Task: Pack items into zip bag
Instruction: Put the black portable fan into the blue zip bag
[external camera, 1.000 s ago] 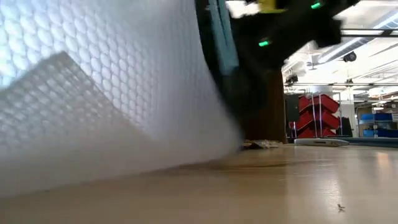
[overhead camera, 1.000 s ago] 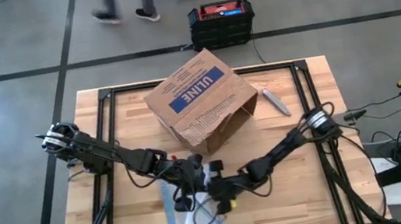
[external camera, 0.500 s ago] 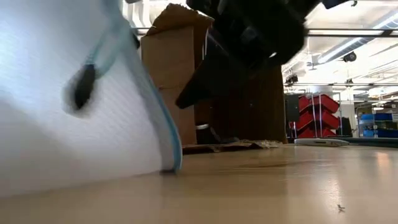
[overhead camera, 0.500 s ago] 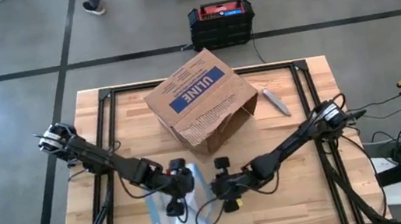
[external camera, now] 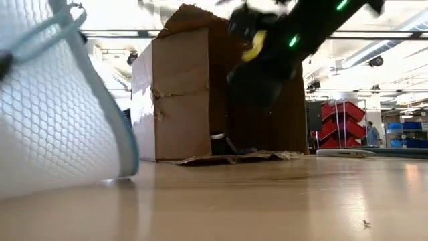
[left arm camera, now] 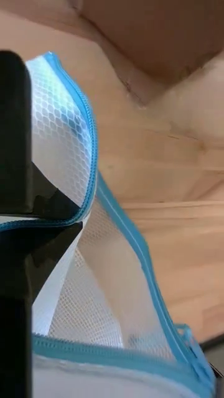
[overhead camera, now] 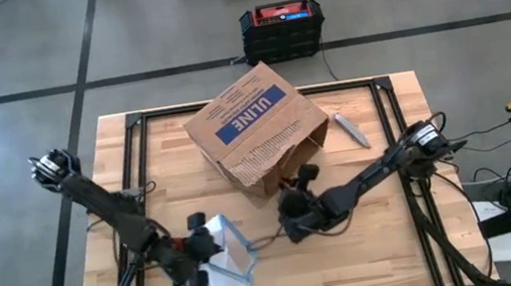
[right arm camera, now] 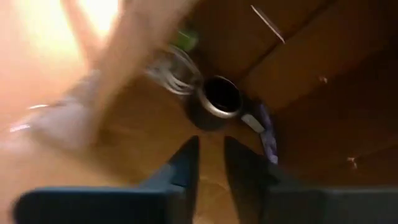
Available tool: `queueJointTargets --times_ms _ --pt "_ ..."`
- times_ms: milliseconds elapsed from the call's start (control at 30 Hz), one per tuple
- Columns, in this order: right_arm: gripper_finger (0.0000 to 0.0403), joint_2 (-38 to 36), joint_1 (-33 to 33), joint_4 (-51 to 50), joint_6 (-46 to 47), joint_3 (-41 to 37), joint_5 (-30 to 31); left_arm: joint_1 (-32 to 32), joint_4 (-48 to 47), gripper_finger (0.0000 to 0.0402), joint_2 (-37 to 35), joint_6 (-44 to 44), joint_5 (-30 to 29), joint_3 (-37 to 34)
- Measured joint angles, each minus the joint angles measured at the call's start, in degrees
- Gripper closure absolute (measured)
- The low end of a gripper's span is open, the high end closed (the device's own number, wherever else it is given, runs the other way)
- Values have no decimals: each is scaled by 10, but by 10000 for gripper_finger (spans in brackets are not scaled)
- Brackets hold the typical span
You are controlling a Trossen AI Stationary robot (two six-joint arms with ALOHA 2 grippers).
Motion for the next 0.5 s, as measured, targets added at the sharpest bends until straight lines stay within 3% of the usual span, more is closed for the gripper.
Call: queueJointTargets --times_ms 67,133,333,400,500 --pt "394 8 -23 71 -28 -13 -9 -5 38 401 -42 -7 -23 -44" --pt "392 8 -43 158 -67 -26 -57 -6 51 401 -89 -7 -43 -85" --pt "400 11 -71 452 -154 -66 -321 -2 54 401 -237 21 -91 -172" --pt "400 12 -69 491 -163 -66 -377 -1 54 401 -284 41 -96 -190" --pt "402 12 -67 461 -167 -62 -382 -1 56 401 -345 75 -104 -207"
